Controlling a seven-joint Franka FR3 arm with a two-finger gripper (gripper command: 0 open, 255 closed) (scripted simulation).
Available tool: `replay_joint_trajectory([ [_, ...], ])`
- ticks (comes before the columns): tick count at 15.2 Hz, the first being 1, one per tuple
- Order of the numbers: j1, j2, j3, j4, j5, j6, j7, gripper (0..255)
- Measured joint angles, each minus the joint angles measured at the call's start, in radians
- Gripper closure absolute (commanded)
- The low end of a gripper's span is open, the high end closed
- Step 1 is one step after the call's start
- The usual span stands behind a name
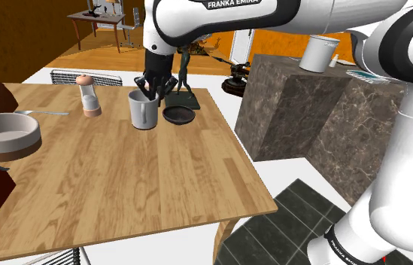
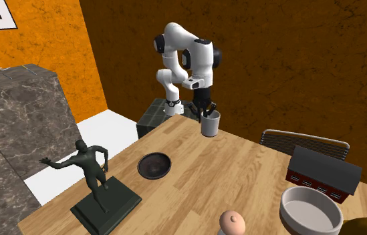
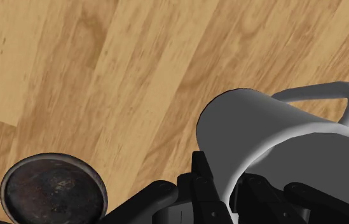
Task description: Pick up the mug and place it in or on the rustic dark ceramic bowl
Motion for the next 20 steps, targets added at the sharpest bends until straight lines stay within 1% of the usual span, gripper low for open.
replay_joint_trajectory([
  [2, -0.026, 0.008, -0.012, 0.014, 0.006, -0.005, -0.041, 255],
  [4, -0.044, 0.045, -0.026, 0.068, 0.001, -0.023, -0.079, 255],
  [8, -0.096, 0.077, -0.05, 0.122, 0.008, -0.044, -0.163, 255],
  [10, -0.105, 0.129, -0.062, 0.215, -0.001, -0.087, -0.196, 255],
  [13, -0.13, 0.177, -0.078, 0.298, -0.003, -0.122, -0.248, 255],
  [17, -0.148, 0.296, -0.101, 0.493, -0.018, -0.199, -0.318, 255],
  [19, -0.144, 0.382, -0.115, 0.648, -0.029, -0.268, -0.355, 255],
  [20, -0.133, 0.446, -0.124, 0.762, -0.037, -0.315, -0.374, 255],
])
